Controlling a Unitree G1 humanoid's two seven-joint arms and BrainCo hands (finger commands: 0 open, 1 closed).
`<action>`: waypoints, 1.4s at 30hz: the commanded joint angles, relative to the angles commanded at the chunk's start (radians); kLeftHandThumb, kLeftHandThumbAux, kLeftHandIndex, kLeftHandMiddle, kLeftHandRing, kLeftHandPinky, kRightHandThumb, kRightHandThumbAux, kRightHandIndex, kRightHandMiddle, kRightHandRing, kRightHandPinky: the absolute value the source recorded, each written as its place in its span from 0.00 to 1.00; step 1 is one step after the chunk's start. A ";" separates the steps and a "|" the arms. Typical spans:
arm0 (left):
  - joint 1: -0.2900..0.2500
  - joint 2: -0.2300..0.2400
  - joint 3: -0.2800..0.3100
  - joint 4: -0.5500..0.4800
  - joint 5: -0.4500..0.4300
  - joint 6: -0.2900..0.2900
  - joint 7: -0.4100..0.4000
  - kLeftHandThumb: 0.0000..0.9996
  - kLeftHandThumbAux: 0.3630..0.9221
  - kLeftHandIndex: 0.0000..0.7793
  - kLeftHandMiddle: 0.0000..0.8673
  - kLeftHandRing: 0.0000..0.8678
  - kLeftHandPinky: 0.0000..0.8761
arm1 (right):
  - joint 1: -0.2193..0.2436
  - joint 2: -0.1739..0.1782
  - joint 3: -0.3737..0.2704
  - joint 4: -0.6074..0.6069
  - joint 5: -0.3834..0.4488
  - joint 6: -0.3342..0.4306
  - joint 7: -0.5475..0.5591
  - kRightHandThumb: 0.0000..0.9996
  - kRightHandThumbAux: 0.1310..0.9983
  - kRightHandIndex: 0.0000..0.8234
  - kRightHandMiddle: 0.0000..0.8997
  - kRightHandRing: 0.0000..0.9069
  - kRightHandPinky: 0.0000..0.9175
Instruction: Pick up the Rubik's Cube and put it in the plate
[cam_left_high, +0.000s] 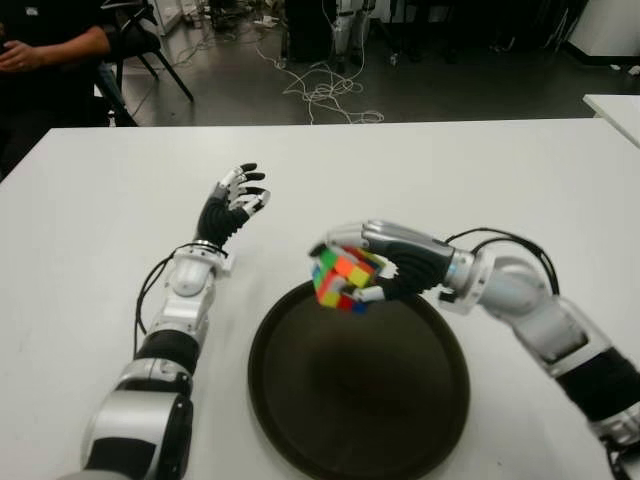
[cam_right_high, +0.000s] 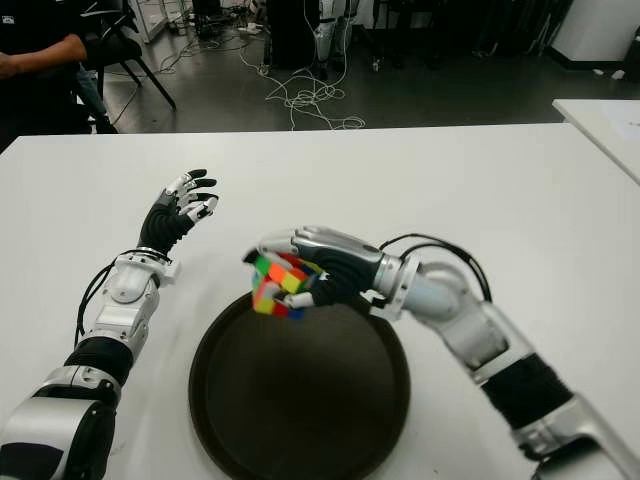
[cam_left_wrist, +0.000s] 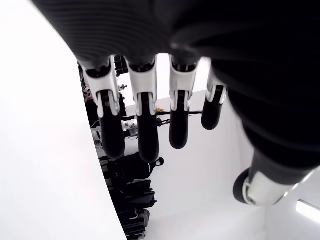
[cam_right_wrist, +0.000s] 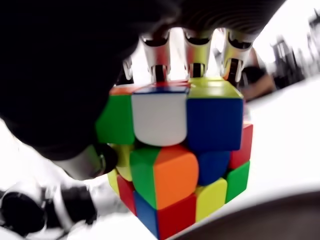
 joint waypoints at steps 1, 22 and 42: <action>0.000 0.000 0.001 0.001 -0.001 0.000 0.000 0.14 0.50 0.23 0.27 0.32 0.39 | -0.001 0.002 -0.004 -0.002 -0.003 0.004 0.011 0.83 0.65 0.47 0.62 0.75 0.73; 0.002 -0.002 0.001 -0.004 0.012 -0.004 0.020 0.14 0.51 0.22 0.27 0.31 0.39 | 0.050 0.120 -0.034 0.018 -0.167 0.014 -0.044 0.83 0.65 0.46 0.61 0.72 0.69; 0.011 -0.006 -0.010 -0.019 0.027 -0.016 0.036 0.14 0.50 0.22 0.27 0.32 0.39 | 0.153 0.256 -0.027 0.056 -0.261 -0.014 -0.195 0.83 0.65 0.48 0.65 0.78 0.79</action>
